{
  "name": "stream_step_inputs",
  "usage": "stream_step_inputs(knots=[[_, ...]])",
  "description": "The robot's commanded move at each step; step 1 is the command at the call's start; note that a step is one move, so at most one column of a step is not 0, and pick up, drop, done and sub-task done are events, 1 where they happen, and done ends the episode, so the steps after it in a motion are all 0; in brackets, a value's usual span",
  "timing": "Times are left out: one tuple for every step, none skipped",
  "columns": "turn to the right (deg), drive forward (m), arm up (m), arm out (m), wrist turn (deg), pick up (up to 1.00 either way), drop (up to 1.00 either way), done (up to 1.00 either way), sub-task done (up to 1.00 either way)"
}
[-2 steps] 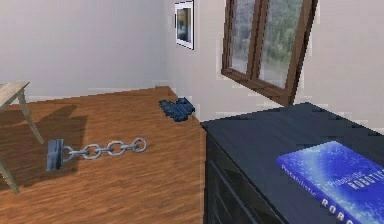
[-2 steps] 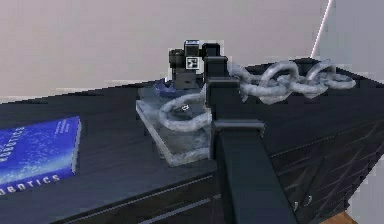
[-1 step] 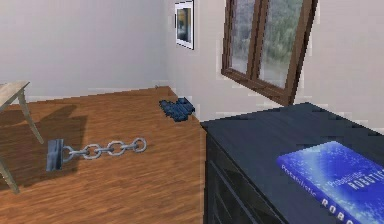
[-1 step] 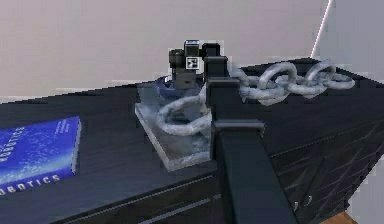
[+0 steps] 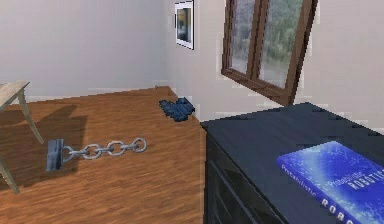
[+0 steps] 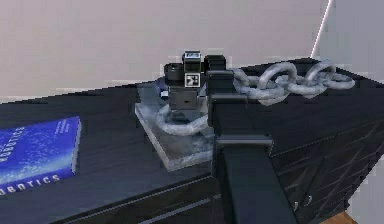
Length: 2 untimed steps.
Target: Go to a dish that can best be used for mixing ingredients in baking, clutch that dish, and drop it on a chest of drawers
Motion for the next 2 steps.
stream_step_inputs(knots=[[0.0, 0.0, 0.0, 0.0, -45.0, 0.0, 0.0, 0.0, 0.0], [0.0, 0.0, 0.0, 0.0, -45.0, 0.0, 0.0, 0.0, 0.0]])
